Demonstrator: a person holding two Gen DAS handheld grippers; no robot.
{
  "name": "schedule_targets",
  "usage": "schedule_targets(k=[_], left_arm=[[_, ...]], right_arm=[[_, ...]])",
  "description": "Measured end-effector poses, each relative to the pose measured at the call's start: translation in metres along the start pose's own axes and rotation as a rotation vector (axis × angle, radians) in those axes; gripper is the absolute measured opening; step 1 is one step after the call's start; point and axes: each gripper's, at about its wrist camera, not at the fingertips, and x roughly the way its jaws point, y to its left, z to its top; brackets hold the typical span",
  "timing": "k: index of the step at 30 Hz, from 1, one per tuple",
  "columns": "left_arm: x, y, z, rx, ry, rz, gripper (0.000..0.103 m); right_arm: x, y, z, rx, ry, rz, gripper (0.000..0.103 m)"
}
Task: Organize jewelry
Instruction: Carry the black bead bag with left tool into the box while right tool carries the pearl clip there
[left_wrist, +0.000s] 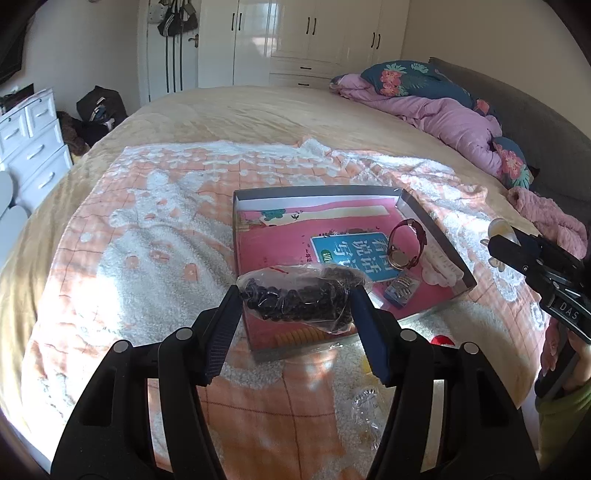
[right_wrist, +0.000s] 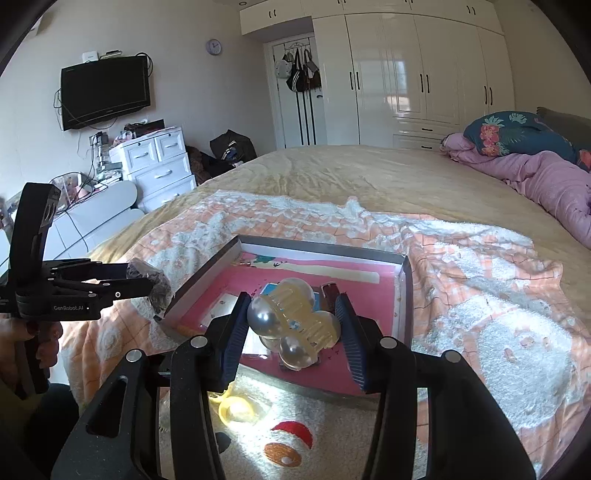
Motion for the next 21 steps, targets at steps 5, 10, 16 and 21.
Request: schedule_targets(k=[5,10,16,21], left_arm=[[0.014,-0.005,0.008,0.016,0.008,-0.003,0.052],[0.029,-0.008,0.012,0.022,0.023,-0.008,0.052],[0.046,-0.007,0.014,0.031,0.033,0.002,0.052],[0.058,-0.003,0.01,0.027,0.05,0.002,0.052]], right_arm=[[0.006,-0.008,0.001,0.008,0.003,-0.025,0.046],[0.011,-0.013,0.0,0.017,0.012,-0.041,0.045],[0.019,-0.018,0.0,0.022,0.02,-0.06,0.045],[0.03,-0.022,-0.002,0.021,0.044,-0.083,0.045]])
